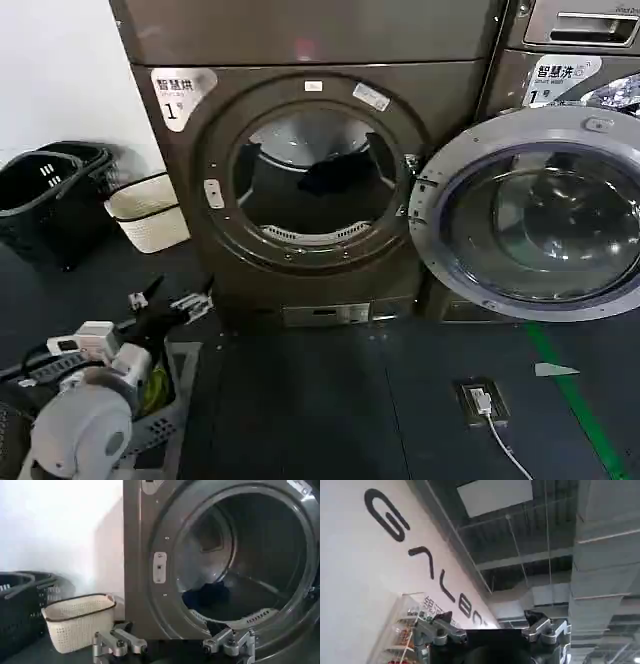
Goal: Grasp the clothes from the dryer.
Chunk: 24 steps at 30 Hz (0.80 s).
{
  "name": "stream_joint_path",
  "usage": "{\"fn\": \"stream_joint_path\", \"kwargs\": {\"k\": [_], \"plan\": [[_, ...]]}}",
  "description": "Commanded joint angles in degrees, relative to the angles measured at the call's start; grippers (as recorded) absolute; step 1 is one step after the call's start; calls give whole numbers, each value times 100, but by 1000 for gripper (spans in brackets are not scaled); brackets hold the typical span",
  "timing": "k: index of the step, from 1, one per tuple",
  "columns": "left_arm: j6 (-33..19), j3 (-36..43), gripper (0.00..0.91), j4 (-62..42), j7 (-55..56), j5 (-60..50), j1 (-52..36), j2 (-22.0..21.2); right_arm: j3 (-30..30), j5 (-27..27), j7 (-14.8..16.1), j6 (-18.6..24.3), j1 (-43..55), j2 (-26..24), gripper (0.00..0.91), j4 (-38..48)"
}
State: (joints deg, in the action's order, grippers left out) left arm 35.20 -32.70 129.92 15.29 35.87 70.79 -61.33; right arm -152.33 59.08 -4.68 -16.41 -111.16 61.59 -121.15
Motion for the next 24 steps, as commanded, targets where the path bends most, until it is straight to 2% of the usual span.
{"fn": "stream_joint_path", "kwargs": {"k": [1, 24], "plan": [[10, 19, 907, 22, -13, -19, -2, -24, 32, 26, 17, 136, -19, 10, 907, 24], [21, 19, 907, 120, -49, -28, 17, -30, -66, 105, 30, 189, -72, 24, 907, 64]]}}
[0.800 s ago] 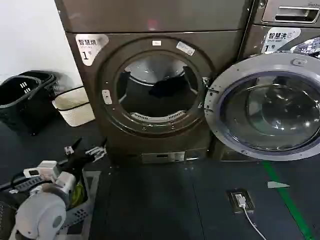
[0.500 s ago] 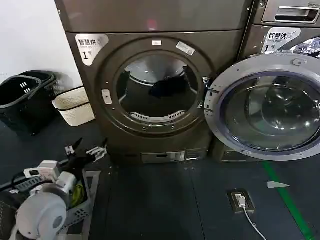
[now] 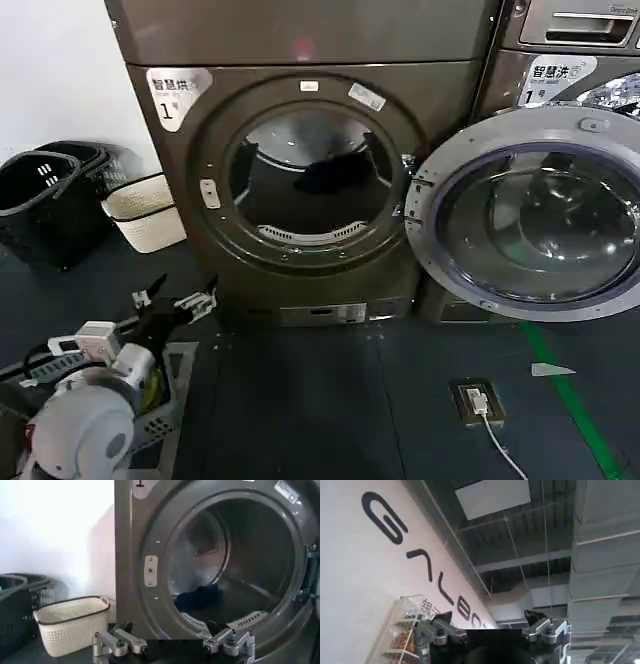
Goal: Grasp the clothes from the dryer.
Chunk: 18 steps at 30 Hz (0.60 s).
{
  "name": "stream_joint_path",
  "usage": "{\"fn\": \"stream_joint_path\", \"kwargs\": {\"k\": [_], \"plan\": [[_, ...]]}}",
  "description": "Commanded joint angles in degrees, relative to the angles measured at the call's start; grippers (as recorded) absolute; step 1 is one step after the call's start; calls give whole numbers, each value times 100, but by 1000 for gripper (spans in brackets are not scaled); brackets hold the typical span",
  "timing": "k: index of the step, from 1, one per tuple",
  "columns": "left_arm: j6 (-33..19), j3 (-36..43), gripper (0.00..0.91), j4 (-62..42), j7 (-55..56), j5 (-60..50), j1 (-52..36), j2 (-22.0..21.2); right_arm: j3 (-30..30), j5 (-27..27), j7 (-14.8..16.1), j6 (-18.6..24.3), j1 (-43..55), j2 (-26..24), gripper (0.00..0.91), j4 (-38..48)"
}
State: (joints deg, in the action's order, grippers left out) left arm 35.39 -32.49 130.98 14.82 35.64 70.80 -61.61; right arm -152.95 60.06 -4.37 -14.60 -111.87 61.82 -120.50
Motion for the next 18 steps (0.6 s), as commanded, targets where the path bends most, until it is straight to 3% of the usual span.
{"fn": "stream_joint_path", "kwargs": {"k": [1, 18], "plan": [[8, -1, 907, 20, -2, -6, 15, -1, -4, 8, -2, 10, 1, 4, 907, -2], [32, 4, 907, 40, -12, -10, 21, -4, -11, 11, 33, 31, 8, -11, 907, 30]]}}
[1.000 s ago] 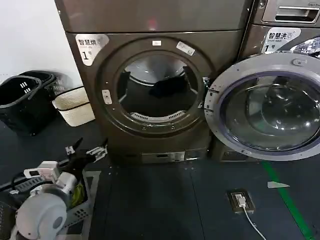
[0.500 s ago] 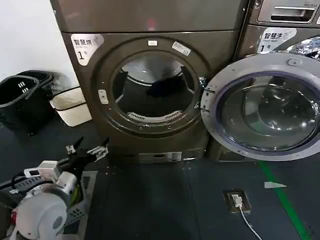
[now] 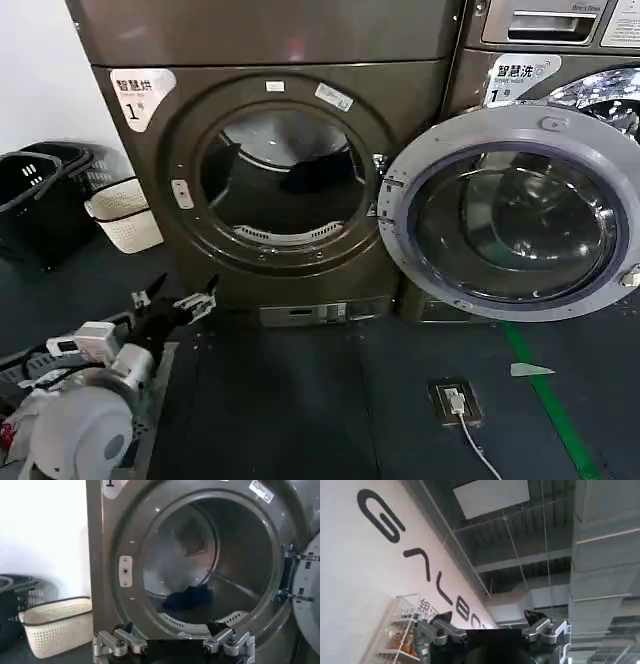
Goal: Grasp the clothes from the dryer.
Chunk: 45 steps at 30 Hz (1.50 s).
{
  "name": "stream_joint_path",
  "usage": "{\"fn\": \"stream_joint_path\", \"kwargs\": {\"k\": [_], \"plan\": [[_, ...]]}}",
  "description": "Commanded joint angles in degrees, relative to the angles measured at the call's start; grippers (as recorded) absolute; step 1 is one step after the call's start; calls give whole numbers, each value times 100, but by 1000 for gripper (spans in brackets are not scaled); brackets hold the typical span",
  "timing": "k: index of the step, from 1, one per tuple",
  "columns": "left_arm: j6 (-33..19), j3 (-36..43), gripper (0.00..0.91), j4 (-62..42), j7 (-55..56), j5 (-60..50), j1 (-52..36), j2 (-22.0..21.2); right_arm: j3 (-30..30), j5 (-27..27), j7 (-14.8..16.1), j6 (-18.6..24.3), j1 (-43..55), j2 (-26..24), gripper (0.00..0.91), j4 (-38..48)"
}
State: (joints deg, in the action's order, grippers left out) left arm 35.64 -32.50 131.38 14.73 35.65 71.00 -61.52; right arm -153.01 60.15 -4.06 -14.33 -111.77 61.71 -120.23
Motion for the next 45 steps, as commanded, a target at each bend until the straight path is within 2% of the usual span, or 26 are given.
{"fn": "stream_joint_path", "kwargs": {"k": [1, 16, 45], "plan": [[8, 8, 907, -3, -6, -11, 2, -24, -12, 1, 9, 5, -6, 0, 907, 11], [14, 12, 907, 13, -17, -40, 22, -67, -29, -17, -25, -1, -34, -4, 907, 22], [7, 137, 907, -37, -79, -106, -113, -46, -69, 82, 104, 306, -64, 28, 907, 50]]}}
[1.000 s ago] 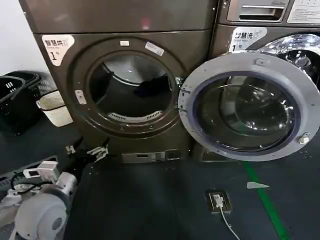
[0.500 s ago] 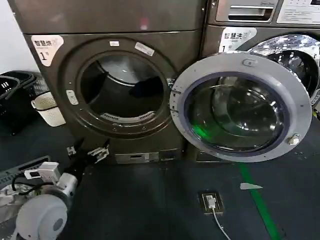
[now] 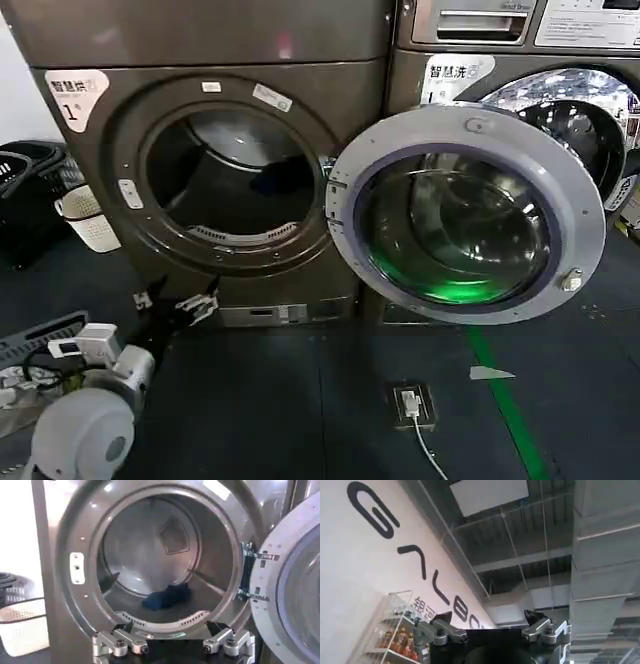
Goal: Grasp the clothes from the dryer.
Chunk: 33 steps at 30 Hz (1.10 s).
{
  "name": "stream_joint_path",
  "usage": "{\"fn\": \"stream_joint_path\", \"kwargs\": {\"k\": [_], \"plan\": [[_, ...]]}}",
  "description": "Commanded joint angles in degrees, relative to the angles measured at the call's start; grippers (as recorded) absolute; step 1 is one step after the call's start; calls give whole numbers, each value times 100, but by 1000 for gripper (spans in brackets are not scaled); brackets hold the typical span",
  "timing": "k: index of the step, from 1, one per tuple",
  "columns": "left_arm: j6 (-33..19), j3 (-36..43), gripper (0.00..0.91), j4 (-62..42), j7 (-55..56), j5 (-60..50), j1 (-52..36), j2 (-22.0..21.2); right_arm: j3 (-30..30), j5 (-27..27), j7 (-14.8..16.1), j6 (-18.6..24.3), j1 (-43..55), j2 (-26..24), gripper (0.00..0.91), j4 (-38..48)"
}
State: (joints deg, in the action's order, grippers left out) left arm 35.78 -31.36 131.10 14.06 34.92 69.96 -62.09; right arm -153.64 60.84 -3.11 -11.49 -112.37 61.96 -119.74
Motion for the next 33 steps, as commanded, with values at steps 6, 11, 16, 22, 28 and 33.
{"fn": "stream_joint_path", "kwargs": {"k": [6, 11, 16, 22, 28, 33], "plan": [[-16, 101, 907, -23, -27, -73, -34, 30, -12, 31, 0, 45, -10, 6, 907, 1], [-19, 131, 907, -29, -38, -93, -45, 31, -22, 45, 1, 68, -20, 0, 907, 7], [-19, 149, 907, -29, -51, -102, -49, 28, -39, 142, 21, 71, -21, 16, 907, 1], [-23, 167, 907, -19, -70, -124, -53, 21, -50, 145, 15, 90, -31, 16, 907, 13], [-28, 186, 907, -33, -80, -148, -63, 17, -59, 154, 27, 110, -36, 25, 907, 17], [-30, 292, 907, -79, -87, -185, -152, 17, -62, 159, 42, 116, -38, 37, 907, 23]]}}
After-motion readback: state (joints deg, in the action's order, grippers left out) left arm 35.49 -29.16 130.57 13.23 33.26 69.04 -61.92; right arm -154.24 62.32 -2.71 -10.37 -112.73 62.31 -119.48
